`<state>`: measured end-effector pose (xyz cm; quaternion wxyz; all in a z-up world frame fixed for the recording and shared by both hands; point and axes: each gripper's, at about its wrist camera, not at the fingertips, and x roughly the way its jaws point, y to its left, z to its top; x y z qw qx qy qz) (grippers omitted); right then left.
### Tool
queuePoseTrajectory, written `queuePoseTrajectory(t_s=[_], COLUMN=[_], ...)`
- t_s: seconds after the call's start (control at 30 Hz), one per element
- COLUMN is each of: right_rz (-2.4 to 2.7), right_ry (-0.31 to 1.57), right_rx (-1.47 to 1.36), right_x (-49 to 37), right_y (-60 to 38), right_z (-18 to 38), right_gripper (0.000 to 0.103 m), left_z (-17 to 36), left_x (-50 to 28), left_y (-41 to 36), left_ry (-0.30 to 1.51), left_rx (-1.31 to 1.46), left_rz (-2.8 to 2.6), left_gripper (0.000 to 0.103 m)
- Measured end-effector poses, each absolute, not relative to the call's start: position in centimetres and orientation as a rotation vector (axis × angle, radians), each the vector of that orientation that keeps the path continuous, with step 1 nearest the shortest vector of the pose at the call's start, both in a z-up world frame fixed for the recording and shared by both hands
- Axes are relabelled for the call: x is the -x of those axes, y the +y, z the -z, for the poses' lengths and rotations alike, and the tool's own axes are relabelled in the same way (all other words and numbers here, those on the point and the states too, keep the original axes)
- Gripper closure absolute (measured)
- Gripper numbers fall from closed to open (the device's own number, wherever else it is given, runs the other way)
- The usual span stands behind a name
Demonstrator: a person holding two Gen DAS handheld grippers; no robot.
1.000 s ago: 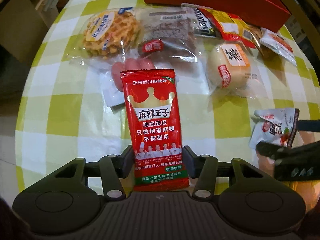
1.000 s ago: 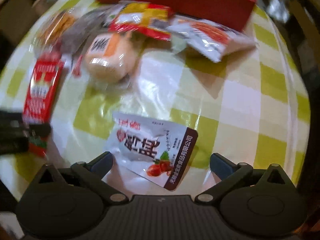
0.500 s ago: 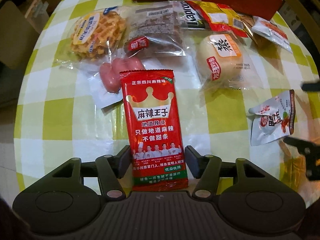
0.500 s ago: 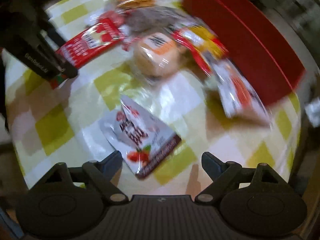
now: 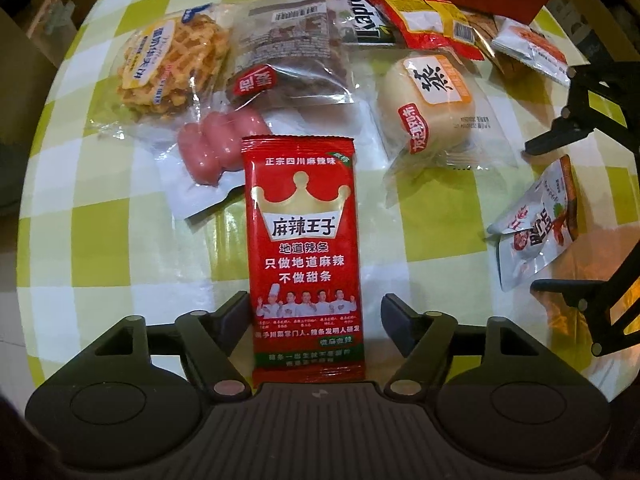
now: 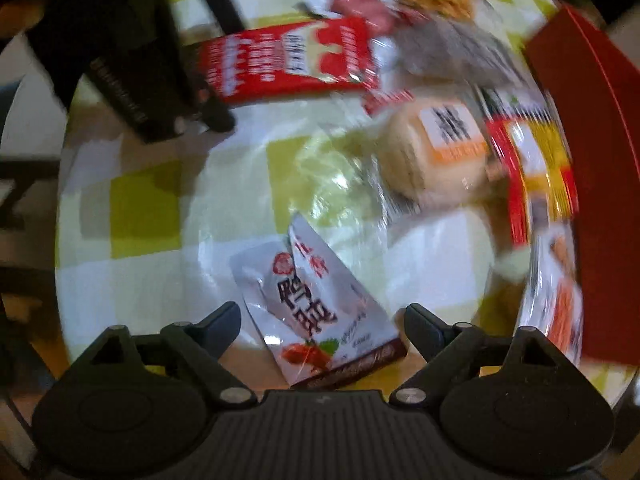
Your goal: Organize snacks
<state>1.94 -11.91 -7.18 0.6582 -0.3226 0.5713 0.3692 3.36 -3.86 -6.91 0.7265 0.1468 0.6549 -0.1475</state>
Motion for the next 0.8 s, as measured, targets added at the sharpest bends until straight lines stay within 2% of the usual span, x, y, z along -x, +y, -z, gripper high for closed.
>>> queuePoseTrajectory(t_s=[0.27,0.33,0.47,0.6,0.67,0.73,0.8], right_rz=[-0.621,-0.573,-0.523,-0.679,-0.736,-0.715,-0.683], right_ry=[1.408,1.381,1.267,1.253,1.264,1.274,1.290], right_rx=[0.382,0.357,0.499,0.700,0.691,0.691,0.624], right_x=[2.7,3.0,1.5,-1.6,-2.5,-2.8,-2.8], right_y=[-14.3,-14.8,-14.4,-11.6,-10.1,-9.6,-10.2], right_z=[6.7,6.0,5.2,6.5,7.1,7.9,8.0], right_gripper=[0.016,0.016,0.016,0.015,0.015,0.010,0.012], left_z=[7.1,7.1,7.0,7.1,7.2,7.5,7.6], left_x=[-3.5,-3.0,-2.9,-2.5,-2.7,-3.0,-3.1], left_y=[-3.7,-3.9,-4.0,-4.4,-4.2,-4.0,-4.0], left_ry=[1.440,1.431,1.428,1.406,1.410,1.413,1.416], left_rx=[-0.335,-0.358,-0.337,-0.358,-0.342,-0.341,-0.338], left_rz=[0.351,0.349,0.335,0.334,0.326,0.316,0.331], left_gripper=[0.020,0.019,0.020,0.016,0.013,0.009,0.006])
